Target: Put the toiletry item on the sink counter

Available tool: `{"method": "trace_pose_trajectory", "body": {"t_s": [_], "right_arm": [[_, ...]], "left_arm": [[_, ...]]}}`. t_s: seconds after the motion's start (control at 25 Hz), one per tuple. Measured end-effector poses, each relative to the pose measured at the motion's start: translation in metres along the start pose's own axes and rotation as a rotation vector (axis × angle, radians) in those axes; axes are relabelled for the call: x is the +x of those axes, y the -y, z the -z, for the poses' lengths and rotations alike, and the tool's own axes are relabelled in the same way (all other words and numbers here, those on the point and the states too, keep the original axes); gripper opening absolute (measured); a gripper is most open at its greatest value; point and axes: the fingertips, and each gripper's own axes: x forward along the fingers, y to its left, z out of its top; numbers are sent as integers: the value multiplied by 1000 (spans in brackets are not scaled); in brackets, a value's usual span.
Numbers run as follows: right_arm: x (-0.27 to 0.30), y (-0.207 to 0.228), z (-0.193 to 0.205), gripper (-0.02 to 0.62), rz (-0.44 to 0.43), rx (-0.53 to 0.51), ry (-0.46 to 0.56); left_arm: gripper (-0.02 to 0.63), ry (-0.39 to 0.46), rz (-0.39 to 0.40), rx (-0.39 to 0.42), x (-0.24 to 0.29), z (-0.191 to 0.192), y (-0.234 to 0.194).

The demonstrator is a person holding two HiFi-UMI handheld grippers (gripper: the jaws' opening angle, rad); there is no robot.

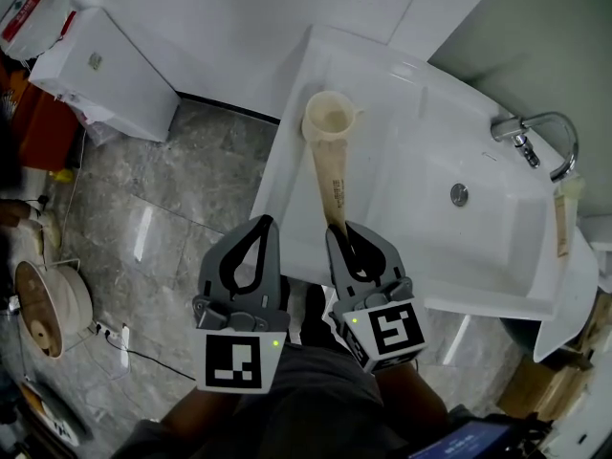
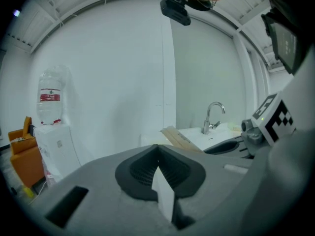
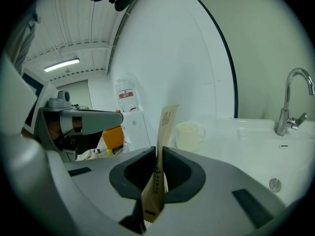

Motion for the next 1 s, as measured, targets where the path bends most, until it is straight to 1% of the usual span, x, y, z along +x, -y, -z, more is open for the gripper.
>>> {"method": "trace_pose_trajectory", "body": {"t_s": [0.28,0.56,1.0], "right_arm": [[10,0,16,44,-2,17,-39],[20,1,33,44,3,39,-70],[38,3,56,44,5,55,-132]], "left_arm": [[11,-27,-4,-20,5,13,-7],[11,-68,13,-21,9,28,-12],[11,-116,14,-55,24,51,-25]]}}
